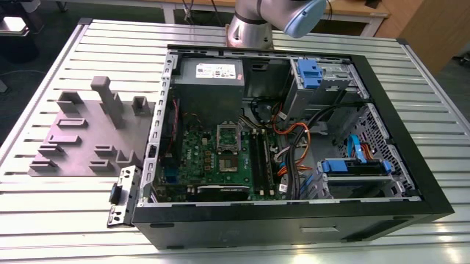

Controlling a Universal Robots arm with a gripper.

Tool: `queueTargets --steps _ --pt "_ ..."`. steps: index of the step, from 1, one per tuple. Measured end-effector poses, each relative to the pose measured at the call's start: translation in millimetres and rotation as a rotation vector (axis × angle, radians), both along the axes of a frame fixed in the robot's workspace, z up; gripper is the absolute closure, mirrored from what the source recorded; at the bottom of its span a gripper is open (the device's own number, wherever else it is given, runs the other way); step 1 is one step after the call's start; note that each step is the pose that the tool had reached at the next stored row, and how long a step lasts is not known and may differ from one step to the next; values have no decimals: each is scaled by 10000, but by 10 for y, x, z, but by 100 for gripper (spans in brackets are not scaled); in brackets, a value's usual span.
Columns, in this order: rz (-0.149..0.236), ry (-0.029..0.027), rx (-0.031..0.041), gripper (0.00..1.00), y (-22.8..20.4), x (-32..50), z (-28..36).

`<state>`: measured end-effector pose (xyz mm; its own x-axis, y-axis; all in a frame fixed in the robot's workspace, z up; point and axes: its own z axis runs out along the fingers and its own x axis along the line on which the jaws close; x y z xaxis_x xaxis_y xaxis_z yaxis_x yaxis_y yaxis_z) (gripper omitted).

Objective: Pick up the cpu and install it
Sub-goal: 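Pick up the cpu and move it towards the insertion slot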

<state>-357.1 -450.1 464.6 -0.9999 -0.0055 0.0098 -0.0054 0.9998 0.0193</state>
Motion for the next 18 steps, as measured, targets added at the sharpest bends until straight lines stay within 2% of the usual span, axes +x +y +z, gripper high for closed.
queueTargets --steps 8,12,18 --pt "0 1 -1 53 0 2 0" --pt "1 0 1 53 0 53 0" --pt "0 0 0 53 0 65 0"
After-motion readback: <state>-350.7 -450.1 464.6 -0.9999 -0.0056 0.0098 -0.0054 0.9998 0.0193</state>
